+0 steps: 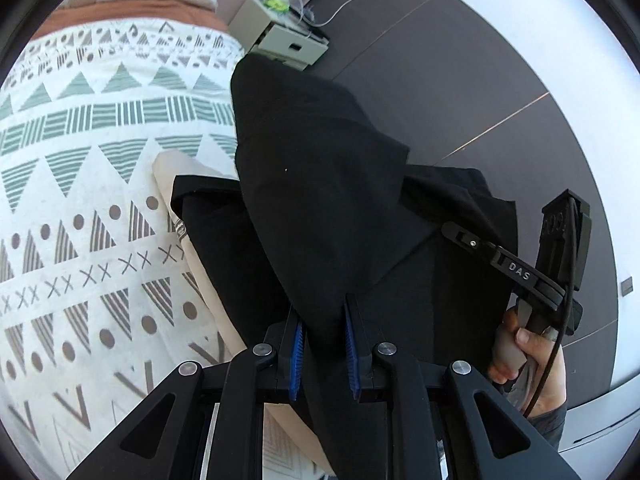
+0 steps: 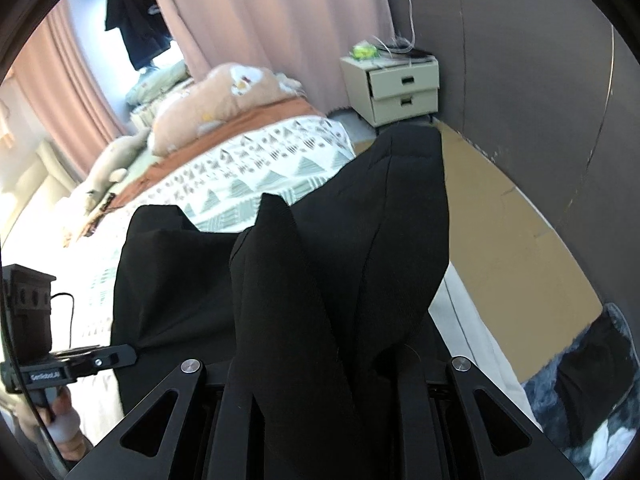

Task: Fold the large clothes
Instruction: 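Carry the lifted jacket with both grippers toward the clothes stack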

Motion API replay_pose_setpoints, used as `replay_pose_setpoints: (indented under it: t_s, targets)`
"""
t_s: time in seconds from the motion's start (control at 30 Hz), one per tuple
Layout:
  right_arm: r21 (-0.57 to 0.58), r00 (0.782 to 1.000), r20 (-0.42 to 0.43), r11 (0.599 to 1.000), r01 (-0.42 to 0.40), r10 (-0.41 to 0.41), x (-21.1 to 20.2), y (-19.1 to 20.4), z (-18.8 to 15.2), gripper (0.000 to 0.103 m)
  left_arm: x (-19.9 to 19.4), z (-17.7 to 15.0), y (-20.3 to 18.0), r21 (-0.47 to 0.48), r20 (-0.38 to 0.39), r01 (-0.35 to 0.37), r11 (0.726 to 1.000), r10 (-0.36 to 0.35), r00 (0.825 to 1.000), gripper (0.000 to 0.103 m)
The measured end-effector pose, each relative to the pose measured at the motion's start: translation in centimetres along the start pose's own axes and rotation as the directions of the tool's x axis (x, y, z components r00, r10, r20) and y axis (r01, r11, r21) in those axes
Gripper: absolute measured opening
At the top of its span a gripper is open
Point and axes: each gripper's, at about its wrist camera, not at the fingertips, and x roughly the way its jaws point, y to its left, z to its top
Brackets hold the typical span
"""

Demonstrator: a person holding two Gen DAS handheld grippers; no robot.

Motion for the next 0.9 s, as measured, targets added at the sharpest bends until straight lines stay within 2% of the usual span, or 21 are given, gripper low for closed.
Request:
replay_pose_setpoints:
  t_s: [0.07,0.1,0.13,0.2,0.27,0.33,0.47,0.53,0.67,0.9]
  targets:
    - [0.029,0.999,-0.018,0.999,0.033,-0.032,1.3,-1.1,-0.5,0.018,1.0,0.4,0.5,0.007,-0.008,-0.011,1.0,0.011,1.0,0.029]
    - [0.052,0.998,-0.024,0.997,0.051,-0.05,1.7,-3.1,-1.2,0.024,1.4,0.6,0.6,0.026,-0.009,-0.035,0.999,0.036,0.999,0.038]
    - [0.093,0.996,-0.028,0.992,0.085,-0.083,2.6,-4.1,-1.4,0.038,1.6,0.6,0.7,0.041,-0.011,-0.057,0.998,0.058,0.998,0.043]
    - [0.18,0.992,-0.059,0.976,0.123,-0.115,4.1,-5.7,-1.4,0.058,1.6,0.5,0.9,0.047,-0.004,-0.064,0.997,0.064,0.998,0.059]
    - [0.249,0.994,-0.071,0.964,0.098,-0.082,4.3,-7.0,-2.0,0.058,1.1,0.2,1.4,0.042,0.014,-0.05,0.998,0.049,0.999,0.063]
    - [0.267,0.996,-0.062,0.96,0.081,-0.067,3.3,-7.7,-2.8,0.058,0.7,-0.3,1.9,0.04,0.022,-0.048,0.998,0.047,0.999,0.064]
    - [0.276,0.996,-0.006,0.957,0.09,-0.091,-1.5,-8.7,-5.2,0.06,-0.1,-1.6,2.5,0.032,0.024,-0.036,0.999,0.036,0.999,0.064]
    - [0.311,0.994,0.029,0.946,0.089,-0.103,-4.0,-9.5,-6.9,0.067,-0.5,-2.5,2.3,0.035,0.022,-0.031,0.999,0.03,0.999,0.063]
    - [0.387,0.99,0.093,0.92,0.062,-0.106,-9.0,-11.1,-11.7,0.068,-1.0,-4.8,1.5,0.051,0.002,-0.011,0.999,0.011,1.0,0.064]
    - [0.459,0.989,0.102,0.887,0.05,-0.109,-13.3,-12.1,-20.5,0.068,-0.7,-7.9,-0.1,0.074,-0.042,0.013,0.997,-0.01,0.999,0.064]
